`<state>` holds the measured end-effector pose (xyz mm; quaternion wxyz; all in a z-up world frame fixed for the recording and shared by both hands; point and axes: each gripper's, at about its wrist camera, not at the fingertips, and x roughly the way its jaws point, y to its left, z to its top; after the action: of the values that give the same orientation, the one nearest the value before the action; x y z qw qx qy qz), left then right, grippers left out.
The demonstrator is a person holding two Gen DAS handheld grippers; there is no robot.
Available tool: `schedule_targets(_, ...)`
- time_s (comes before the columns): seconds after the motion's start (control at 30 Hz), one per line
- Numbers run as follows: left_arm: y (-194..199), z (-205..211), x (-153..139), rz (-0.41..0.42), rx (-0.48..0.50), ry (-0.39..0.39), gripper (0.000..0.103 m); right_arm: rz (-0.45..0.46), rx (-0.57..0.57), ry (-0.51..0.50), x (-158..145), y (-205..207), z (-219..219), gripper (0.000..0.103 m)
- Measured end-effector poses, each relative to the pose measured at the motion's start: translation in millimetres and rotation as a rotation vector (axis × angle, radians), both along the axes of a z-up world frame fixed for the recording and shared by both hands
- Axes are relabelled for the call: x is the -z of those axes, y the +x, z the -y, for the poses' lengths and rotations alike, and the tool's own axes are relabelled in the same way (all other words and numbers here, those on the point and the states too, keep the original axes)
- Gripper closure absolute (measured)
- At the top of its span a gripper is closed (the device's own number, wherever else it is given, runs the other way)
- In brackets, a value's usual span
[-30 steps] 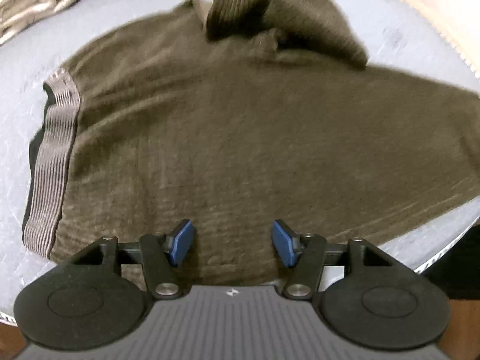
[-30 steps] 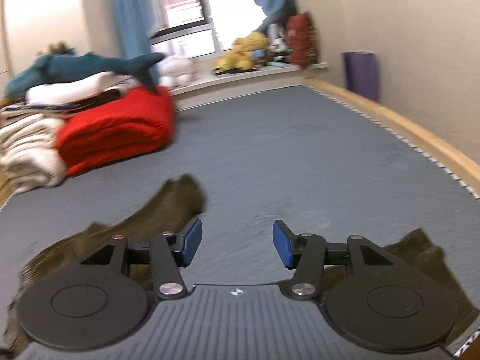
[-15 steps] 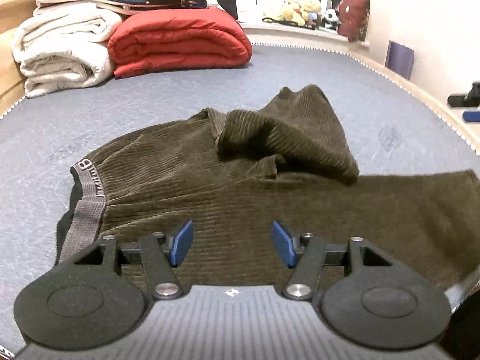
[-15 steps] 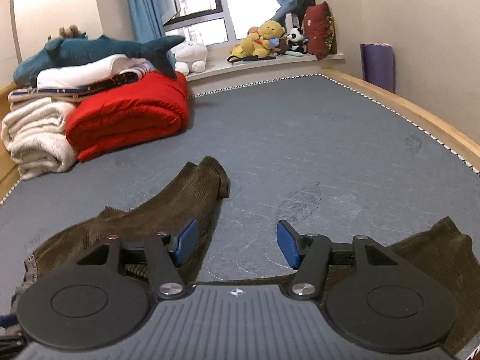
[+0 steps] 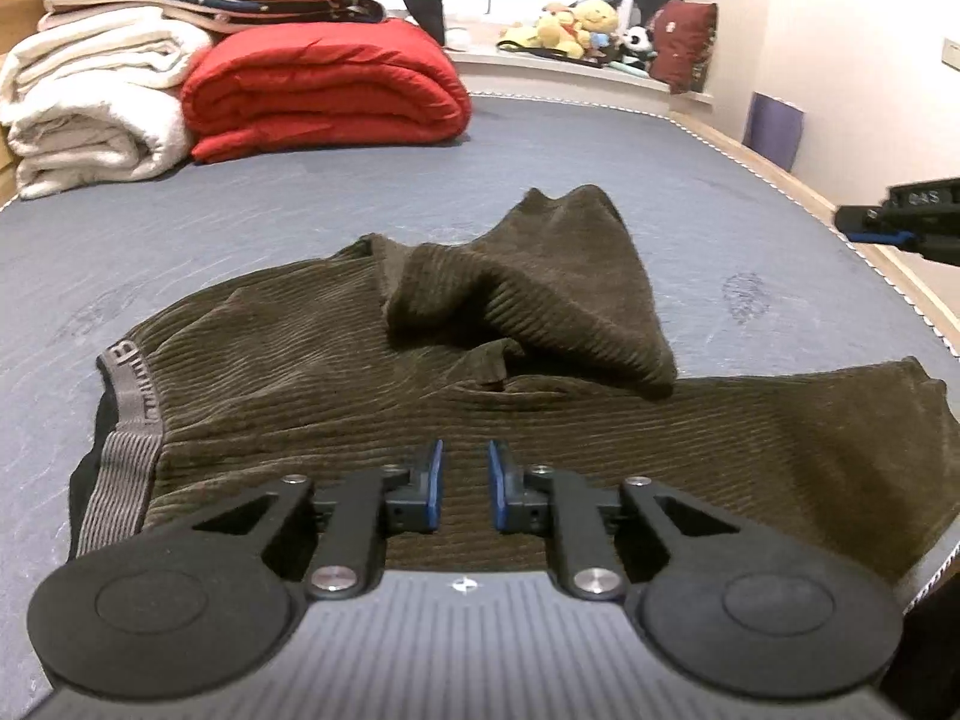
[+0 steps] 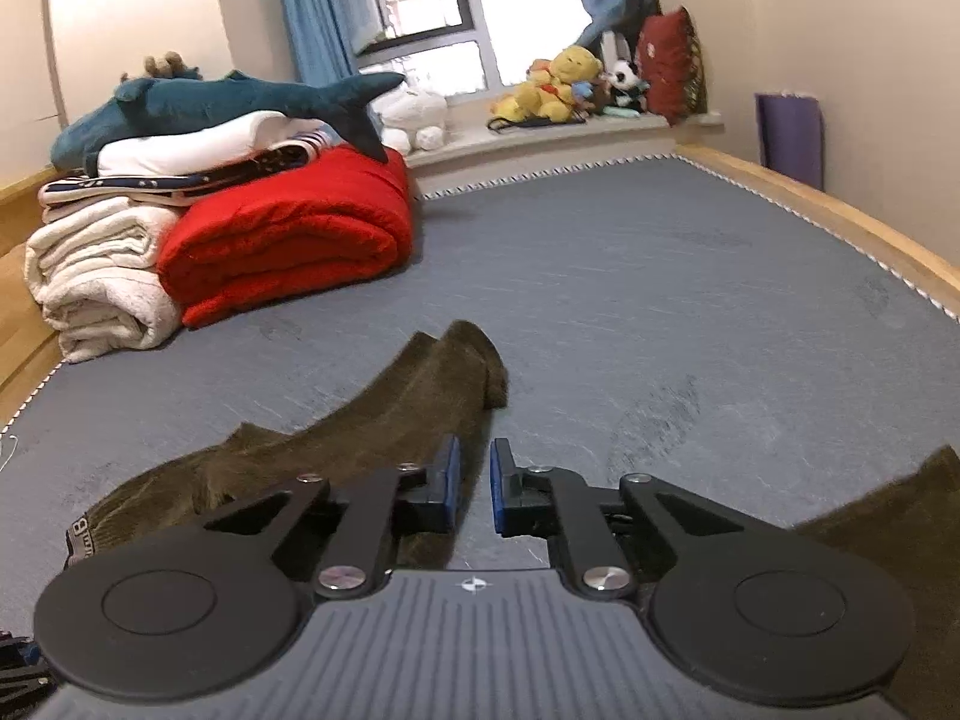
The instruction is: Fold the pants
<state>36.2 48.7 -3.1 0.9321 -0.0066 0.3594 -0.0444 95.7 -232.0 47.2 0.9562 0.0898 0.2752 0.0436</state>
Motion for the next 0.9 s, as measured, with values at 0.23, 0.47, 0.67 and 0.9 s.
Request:
schedule_targets(0.23,17,-3,-17,0.055,0.038,-0.015,0.088,-0.018,-0.042,0.012,4,16,-15,0.092)
schedule_targets(0.47,72,-28,-13,0.011,-0.034,-0.097,0.088,-0.086,-0.135,0.034,17,44,-33,0.091)
schedule_targets(0.67,118,-53,-6,-0.088,-0.127,-0.241,0.088,-0.182,-0.208,0.043,36,74,-59,0.090)
schedule_targets(0.9,137,-51,0,-0.124,-0.157,-0.278,0.086,-0.403,0.035,0.169,91,140,-36,0.063)
